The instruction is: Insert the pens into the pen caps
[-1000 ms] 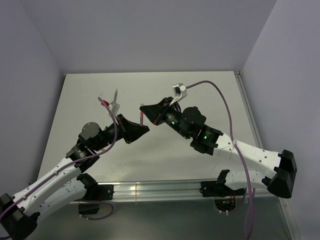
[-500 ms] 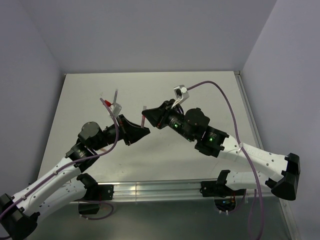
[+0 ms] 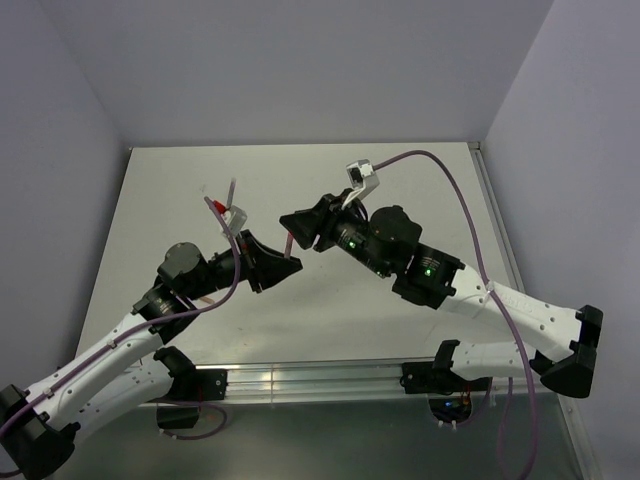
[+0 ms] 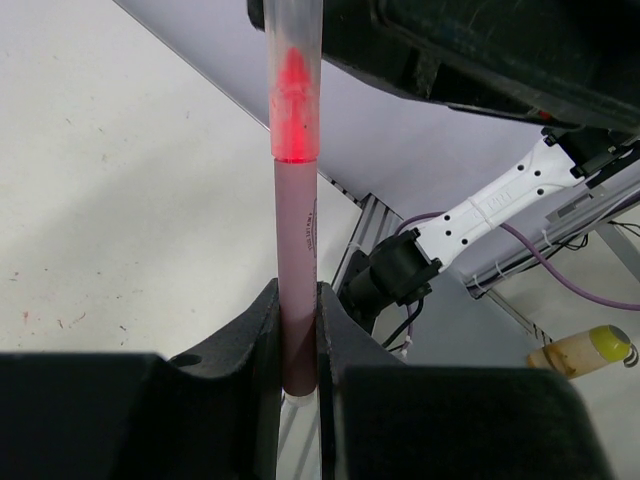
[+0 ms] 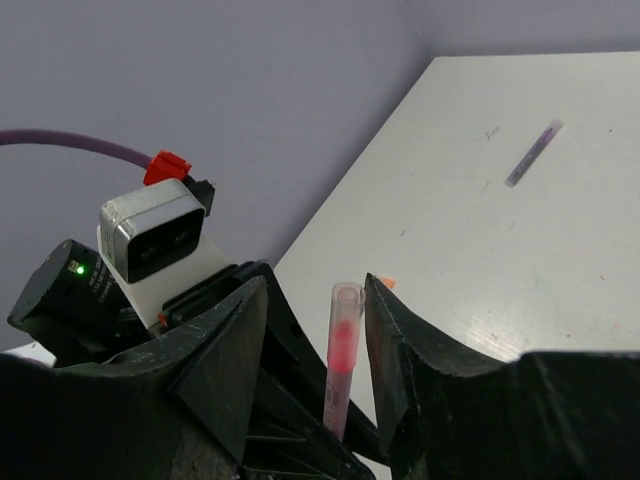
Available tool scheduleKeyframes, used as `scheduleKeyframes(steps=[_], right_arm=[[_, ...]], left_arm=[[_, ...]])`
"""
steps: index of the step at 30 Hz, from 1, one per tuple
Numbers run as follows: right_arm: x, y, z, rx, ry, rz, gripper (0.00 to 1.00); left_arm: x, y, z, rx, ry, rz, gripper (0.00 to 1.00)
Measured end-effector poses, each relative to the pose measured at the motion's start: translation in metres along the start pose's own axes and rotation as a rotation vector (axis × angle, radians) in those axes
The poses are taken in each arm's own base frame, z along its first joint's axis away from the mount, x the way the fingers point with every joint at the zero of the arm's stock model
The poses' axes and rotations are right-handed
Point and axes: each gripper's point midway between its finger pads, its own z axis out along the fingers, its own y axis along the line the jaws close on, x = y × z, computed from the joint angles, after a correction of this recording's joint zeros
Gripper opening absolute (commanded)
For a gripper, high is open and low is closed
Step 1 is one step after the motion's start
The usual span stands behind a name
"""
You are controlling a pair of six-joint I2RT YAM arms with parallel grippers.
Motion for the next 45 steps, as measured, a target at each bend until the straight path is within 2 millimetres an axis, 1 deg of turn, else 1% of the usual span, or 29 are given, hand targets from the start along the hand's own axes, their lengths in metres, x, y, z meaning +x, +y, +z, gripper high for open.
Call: scheduleKeyframes(steps=[5, 11, 14, 15, 17, 18, 19, 20, 34, 39, 45], right_arm=[[0.000, 0.001, 0.007, 0.011, 0.009, -0.007, 0.51], [0.013, -0.005, 0.013, 0.035, 0.051, -0.017, 0.48], [0.017, -0.008, 0.014, 0.044, 0.067, -0.021, 0.38], [0.018, -0.008, 0.014, 0.046, 0.069, -0.021, 0.30], [0.018, -0.009, 0.013, 0.048, 0.071, -0.021, 0.20], [0.018, -0.010, 0.013, 0.054, 0.072, -0.017, 0.09], [0.018, -0.009, 0.013, 0.053, 0.072, -0.011, 0.03], [0.018, -0.009, 0.013, 0.054, 0.072, -0.013, 0.00], [0.017, -0.007, 0.014, 0.044, 0.071, -0.011, 0.00], [0.012, -0.006, 0.015, 0.040, 0.038, -0.004, 0.00], [0.011, -0.009, 0.015, 0.054, 0.018, -0.009, 0.00]], left_arm=[[0.002, -0.003, 0.000, 0.012, 0.007, 0.001, 0.00], [0.003, -0.004, 0.000, 0.015, 0.010, 0.005, 0.00], [0.003, -0.004, 0.000, 0.016, 0.010, 0.005, 0.00], [0.003, -0.004, 0.000, 0.016, 0.011, 0.005, 0.00], [0.003, -0.004, 0.000, 0.016, 0.010, 0.006, 0.01], [0.003, -0.004, 0.000, 0.016, 0.009, 0.008, 0.00], [0.003, -0.004, 0.000, 0.016, 0.010, 0.009, 0.00], [0.003, -0.004, 0.000, 0.016, 0.010, 0.009, 0.00], [-0.001, -0.004, 0.001, 0.000, 0.009, 0.015, 0.00], [-0.007, -0.004, 0.003, -0.014, 0.010, 0.027, 0.00], [-0.007, -0.001, 0.007, -0.032, 0.037, 0.034, 0.00]])
